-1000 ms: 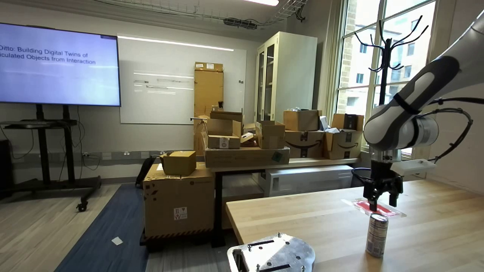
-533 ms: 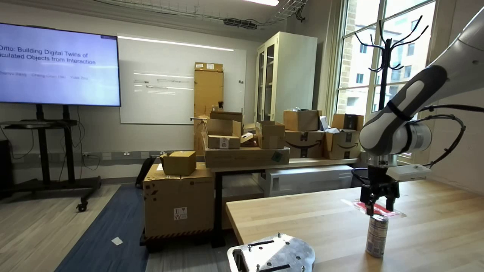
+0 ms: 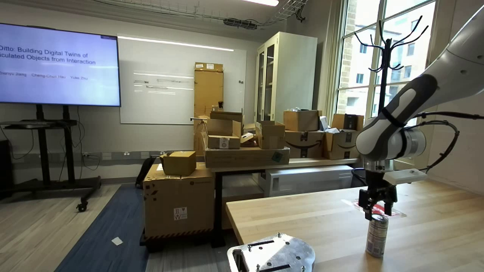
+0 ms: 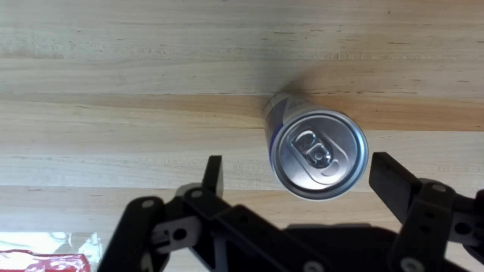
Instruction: Put the soda can on the metal object
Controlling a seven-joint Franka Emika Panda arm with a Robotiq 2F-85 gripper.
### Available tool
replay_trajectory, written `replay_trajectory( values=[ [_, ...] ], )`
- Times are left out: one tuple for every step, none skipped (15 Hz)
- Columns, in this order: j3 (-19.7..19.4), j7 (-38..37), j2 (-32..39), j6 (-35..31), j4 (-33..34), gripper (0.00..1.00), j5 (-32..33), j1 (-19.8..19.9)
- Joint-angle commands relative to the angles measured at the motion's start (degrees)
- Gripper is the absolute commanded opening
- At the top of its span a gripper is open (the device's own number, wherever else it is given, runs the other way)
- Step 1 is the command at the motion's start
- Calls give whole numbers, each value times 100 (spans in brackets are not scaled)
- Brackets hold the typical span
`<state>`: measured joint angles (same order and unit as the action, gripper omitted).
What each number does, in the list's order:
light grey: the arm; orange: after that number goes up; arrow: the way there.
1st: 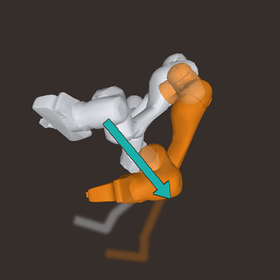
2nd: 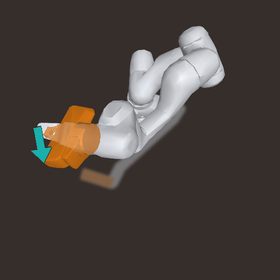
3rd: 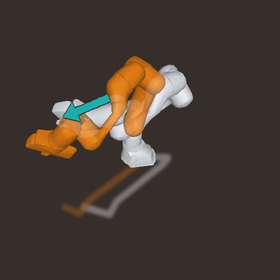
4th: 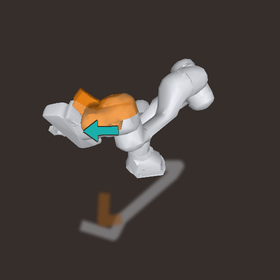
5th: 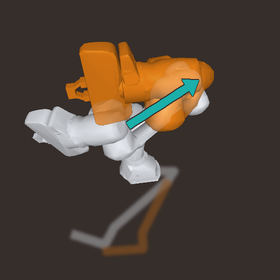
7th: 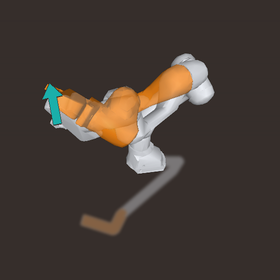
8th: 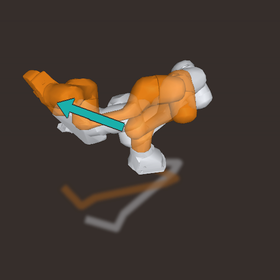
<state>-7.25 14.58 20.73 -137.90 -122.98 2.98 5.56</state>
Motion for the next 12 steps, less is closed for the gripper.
replay_trajectory(
  values=[
    [161, 152, 122, 106, 197, 100, -17, 180],
    [171, 160, 133, 104, 195, 100, -29, 186],
    [188, 174, 142, 93, 182, 100, -48, 192],
    [192, 163, 153, 100, 179, 100, -38, 186],
    [210, 171, 154, 100, 169, 100, -50, 191],
    [229, 178, 154, 100, 159, 100, -63, 200],
    [244, 184, 150, 102, 146, 100, -78, 210],
    [257, 193, 138, 93, 120, 100, -96, 220],
    [264, 204, 126, 85, 99, 100, -107, 229],
    [267, 202, 117, 78, 83, 100, -112, 236],
    [271, 204, 113, 76, 73, 100, -110, 247],
    [270, 204, 102, 74, 57, 100, -106, 259]
  ],
)
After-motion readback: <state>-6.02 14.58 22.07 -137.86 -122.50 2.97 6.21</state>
